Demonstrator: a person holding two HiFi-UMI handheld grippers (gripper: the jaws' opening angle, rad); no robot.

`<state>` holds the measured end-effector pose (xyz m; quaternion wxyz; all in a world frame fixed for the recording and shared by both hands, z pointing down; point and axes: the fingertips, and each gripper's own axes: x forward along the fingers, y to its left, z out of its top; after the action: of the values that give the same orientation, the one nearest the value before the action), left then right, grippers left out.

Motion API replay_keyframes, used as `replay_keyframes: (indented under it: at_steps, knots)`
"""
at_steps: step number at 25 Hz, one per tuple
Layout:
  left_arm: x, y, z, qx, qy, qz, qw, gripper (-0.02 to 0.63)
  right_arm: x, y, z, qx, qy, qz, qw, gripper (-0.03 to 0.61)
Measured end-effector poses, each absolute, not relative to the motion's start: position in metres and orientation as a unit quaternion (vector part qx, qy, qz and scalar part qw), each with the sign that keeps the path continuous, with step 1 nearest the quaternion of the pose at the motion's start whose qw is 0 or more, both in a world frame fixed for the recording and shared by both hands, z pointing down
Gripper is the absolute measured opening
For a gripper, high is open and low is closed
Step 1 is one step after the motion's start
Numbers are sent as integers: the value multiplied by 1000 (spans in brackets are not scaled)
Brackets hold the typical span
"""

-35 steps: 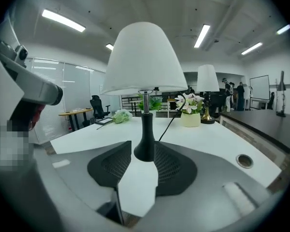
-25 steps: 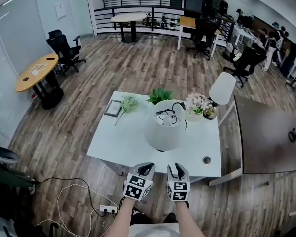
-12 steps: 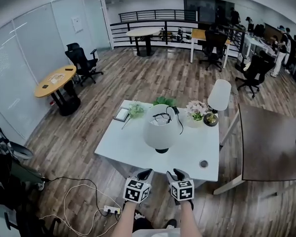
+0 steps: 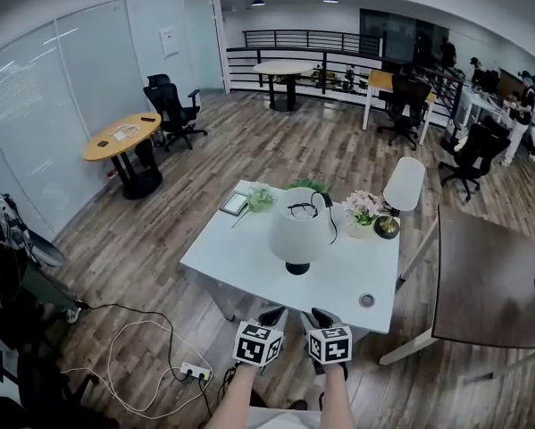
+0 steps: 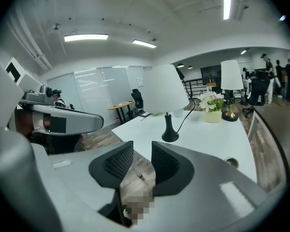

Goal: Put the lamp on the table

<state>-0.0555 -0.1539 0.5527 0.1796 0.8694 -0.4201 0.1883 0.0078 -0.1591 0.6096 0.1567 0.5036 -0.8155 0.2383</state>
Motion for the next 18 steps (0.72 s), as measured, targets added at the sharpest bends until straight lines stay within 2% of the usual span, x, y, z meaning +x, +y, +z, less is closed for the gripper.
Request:
replay_keyframes:
  at_steps: [12,18]
  knots:
    - [-63,-138,555,867,-427,189,172,0,33,-137,610,512,-811,228,165,105]
    - [-62,-137,556,867,-427,191,173,0,41,-135,612,519,-806,246,146,55]
